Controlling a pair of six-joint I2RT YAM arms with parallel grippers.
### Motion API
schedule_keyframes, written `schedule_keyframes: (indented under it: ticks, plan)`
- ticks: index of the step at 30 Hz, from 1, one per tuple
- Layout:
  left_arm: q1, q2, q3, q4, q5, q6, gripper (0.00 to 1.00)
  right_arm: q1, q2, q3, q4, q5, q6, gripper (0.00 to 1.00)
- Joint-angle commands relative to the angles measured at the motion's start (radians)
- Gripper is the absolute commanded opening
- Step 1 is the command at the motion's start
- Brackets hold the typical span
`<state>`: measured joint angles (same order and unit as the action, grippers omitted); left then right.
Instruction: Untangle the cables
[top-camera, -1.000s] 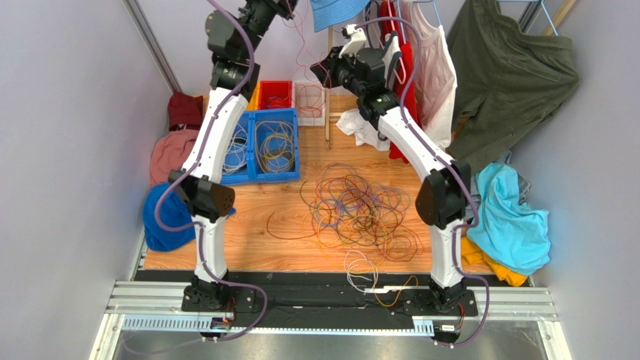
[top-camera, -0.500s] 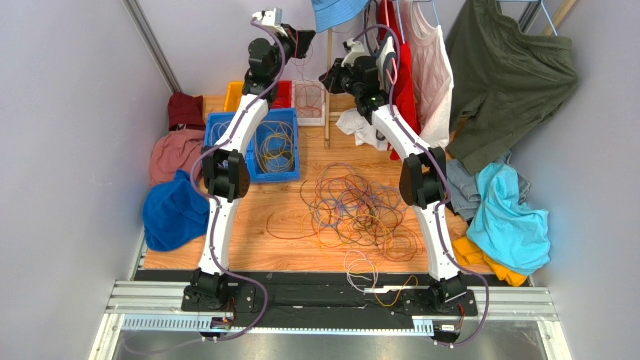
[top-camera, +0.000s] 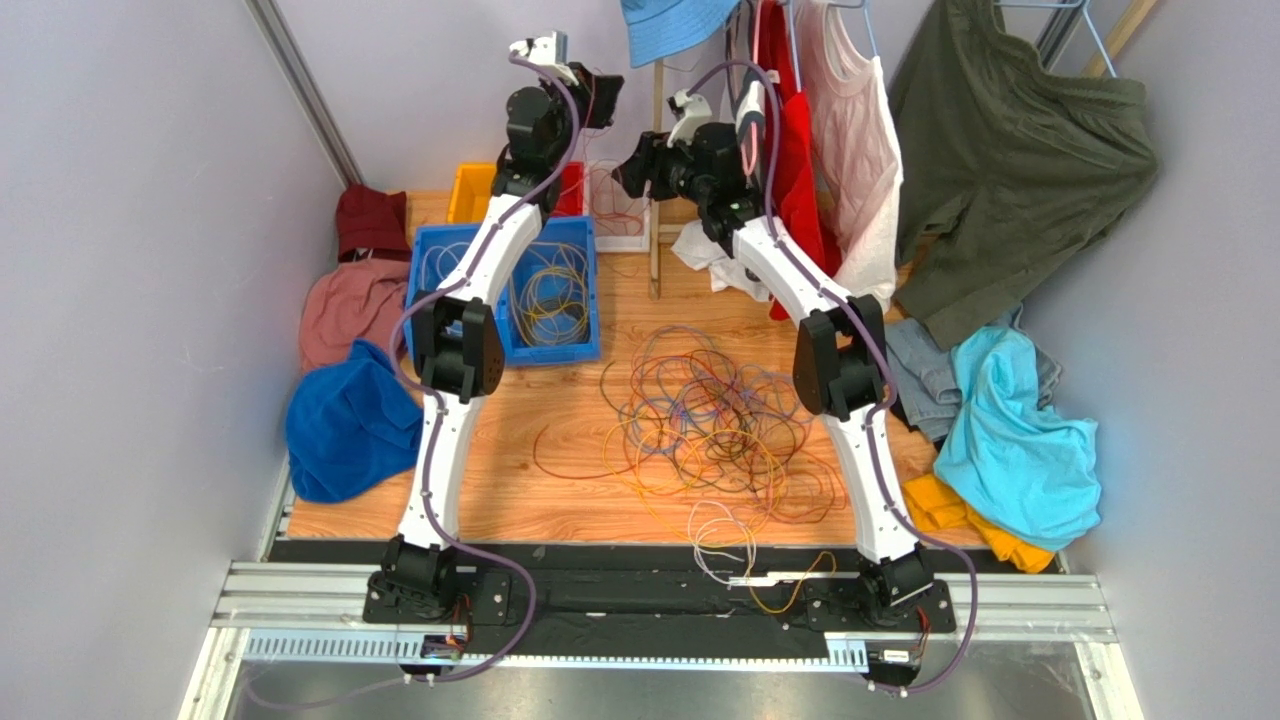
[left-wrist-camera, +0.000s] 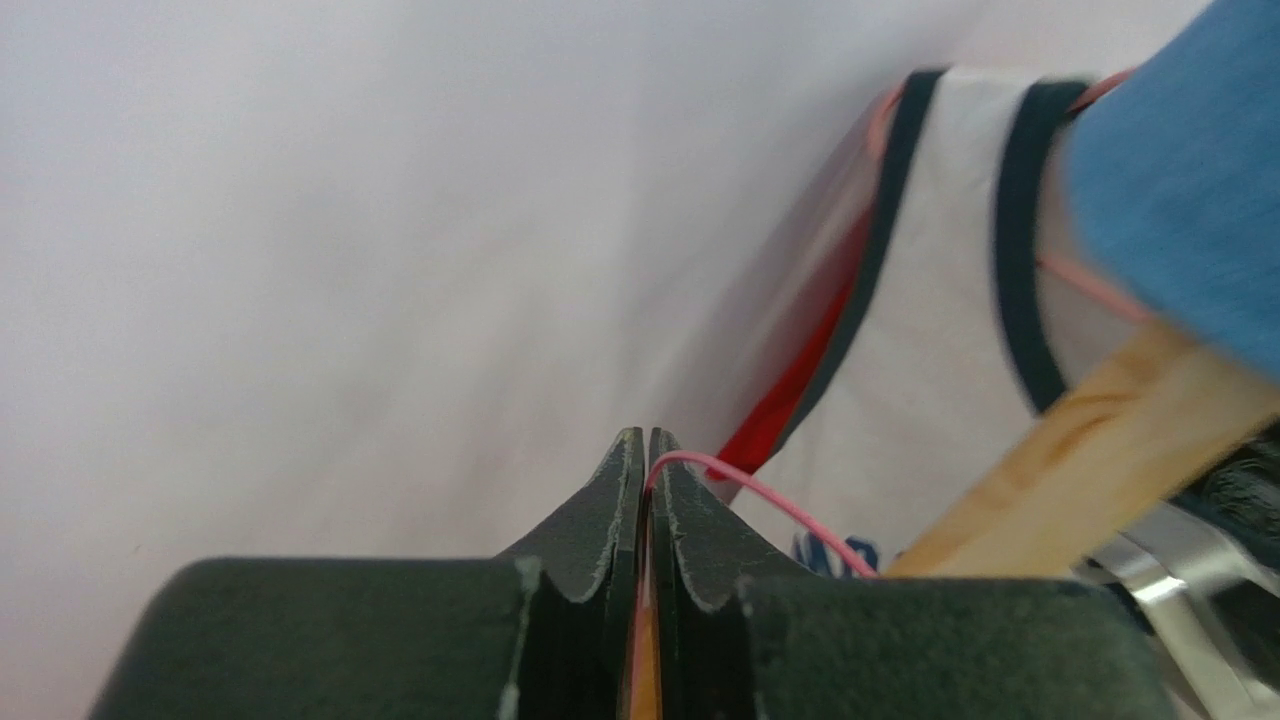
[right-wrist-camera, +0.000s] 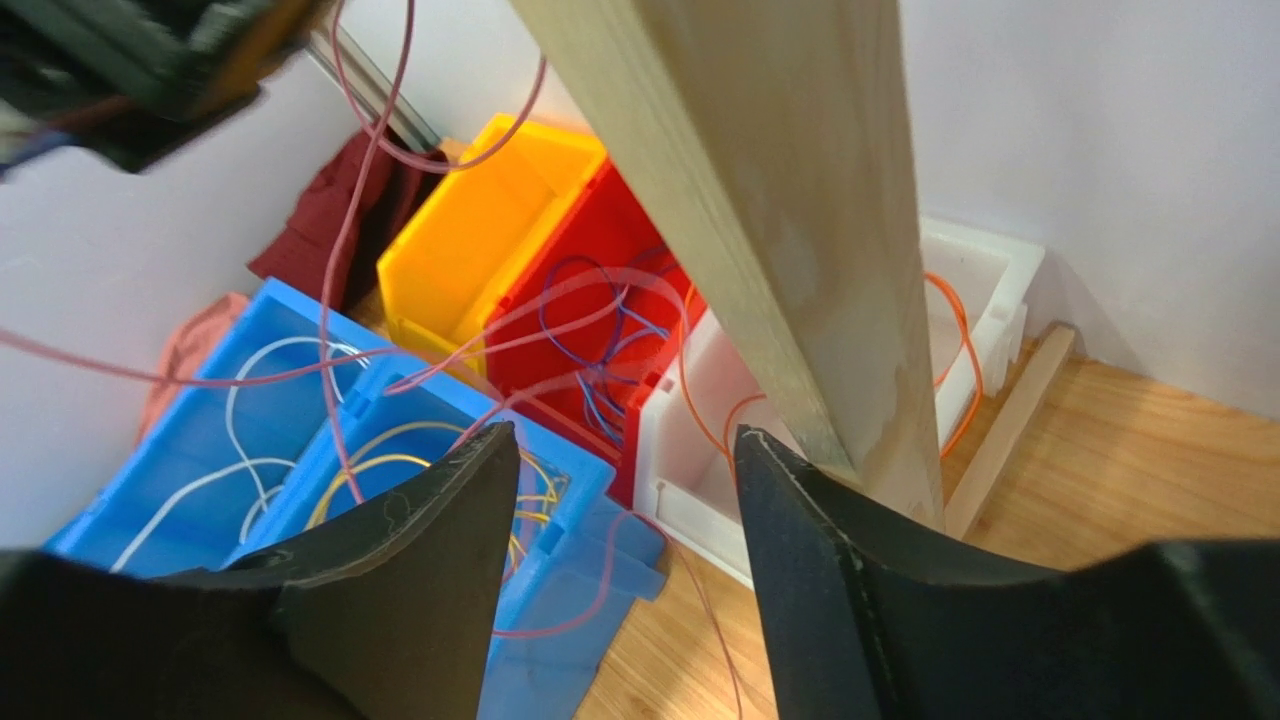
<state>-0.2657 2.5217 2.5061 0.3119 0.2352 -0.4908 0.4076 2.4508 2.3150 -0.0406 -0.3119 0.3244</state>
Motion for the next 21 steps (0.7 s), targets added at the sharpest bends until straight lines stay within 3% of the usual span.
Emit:
schedule_keyframes:
  ticks: [1,4,7,11,17,21]
  plan:
    - [0.008,0.028,-0.01,-0.088,-0.048,0.027,0.29,0.016,0.008,-0.06,-0.041,0.051,-0.024,0.62]
    - [0.008,0.014,-0.015,-0.158,-0.068,0.047,0.49,0.023,-0.018,-0.119,-0.035,0.085,-0.025,0.63]
    - [0.008,-0.004,-0.032,-0.217,-0.088,0.058,0.54,0.025,-0.061,-0.221,0.014,0.102,0.001,0.63]
    - [0.006,-0.023,-0.05,-0.298,-0.102,0.058,0.55,0.03,-0.111,-0.3,0.033,0.134,0.013,0.62]
    - [0.006,-0.077,-0.142,-0.307,-0.108,0.055,0.53,0.04,-0.259,-0.479,0.194,0.132,0.045,0.6]
    - [0.005,-0.095,-0.165,-0.307,-0.093,0.063,0.52,0.068,-0.292,-0.462,0.209,0.114,0.051,0.6]
